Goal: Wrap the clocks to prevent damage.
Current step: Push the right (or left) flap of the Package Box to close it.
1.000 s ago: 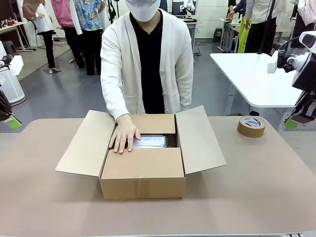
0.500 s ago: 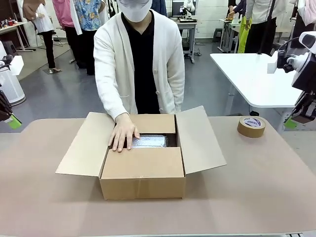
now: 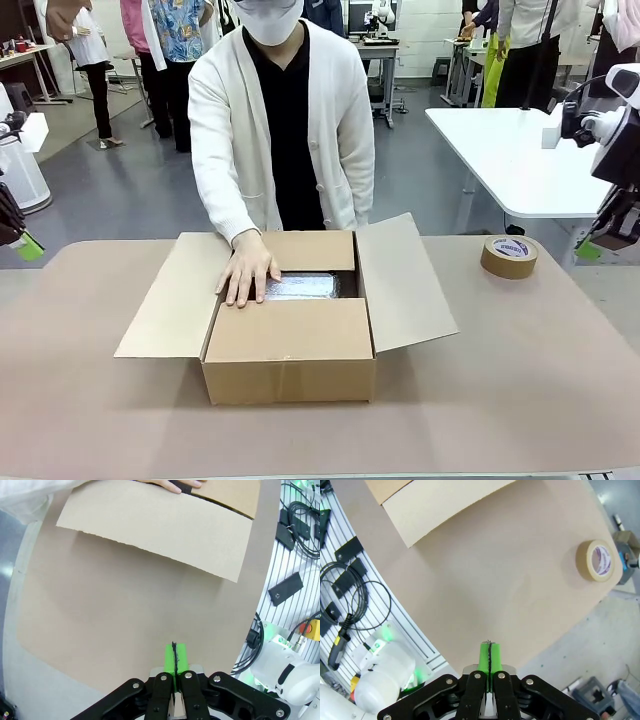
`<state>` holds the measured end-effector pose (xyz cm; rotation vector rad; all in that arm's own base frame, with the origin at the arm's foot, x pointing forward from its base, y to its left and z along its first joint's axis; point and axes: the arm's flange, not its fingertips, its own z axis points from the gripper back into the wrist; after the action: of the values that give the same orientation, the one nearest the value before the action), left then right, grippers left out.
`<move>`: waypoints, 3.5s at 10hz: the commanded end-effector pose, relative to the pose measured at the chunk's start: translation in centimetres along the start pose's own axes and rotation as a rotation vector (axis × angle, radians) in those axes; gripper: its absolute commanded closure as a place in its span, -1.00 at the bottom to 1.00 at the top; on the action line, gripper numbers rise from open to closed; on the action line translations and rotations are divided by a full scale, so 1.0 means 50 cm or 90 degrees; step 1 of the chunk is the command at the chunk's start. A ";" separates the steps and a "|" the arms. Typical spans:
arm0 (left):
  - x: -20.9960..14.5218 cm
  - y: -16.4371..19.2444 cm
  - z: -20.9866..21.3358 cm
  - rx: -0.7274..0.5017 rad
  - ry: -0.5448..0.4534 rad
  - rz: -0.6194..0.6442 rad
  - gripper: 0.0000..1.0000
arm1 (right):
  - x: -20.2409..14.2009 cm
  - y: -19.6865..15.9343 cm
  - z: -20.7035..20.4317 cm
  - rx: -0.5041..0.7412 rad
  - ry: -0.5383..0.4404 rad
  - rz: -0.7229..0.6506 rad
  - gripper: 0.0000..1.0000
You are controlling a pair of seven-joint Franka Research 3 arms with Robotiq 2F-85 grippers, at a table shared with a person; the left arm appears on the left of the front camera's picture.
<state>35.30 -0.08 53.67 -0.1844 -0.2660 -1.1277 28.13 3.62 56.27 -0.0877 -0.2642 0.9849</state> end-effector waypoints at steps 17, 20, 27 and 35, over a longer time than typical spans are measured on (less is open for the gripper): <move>-0.002 0.003 0.000 0.006 -0.007 -0.006 0.99 | 0.065 -0.119 -0.231 0.128 -0.135 0.297 0.98; -0.002 0.003 0.000 0.006 -0.007 -0.006 0.99 | 0.119 -0.155 -0.289 0.217 -0.220 0.292 0.98; -0.002 0.003 0.000 0.006 -0.007 -0.006 0.99 | 0.109 -0.123 -0.299 0.197 -0.219 0.295 0.98; -0.002 0.003 0.000 0.006 -0.007 -0.006 0.99 | 0.083 -0.176 -0.449 0.376 -0.462 0.376 0.98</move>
<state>35.29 -0.07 53.70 -0.1824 -0.2663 -1.1270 41.92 3.29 37.39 0.7617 -0.5777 1.6294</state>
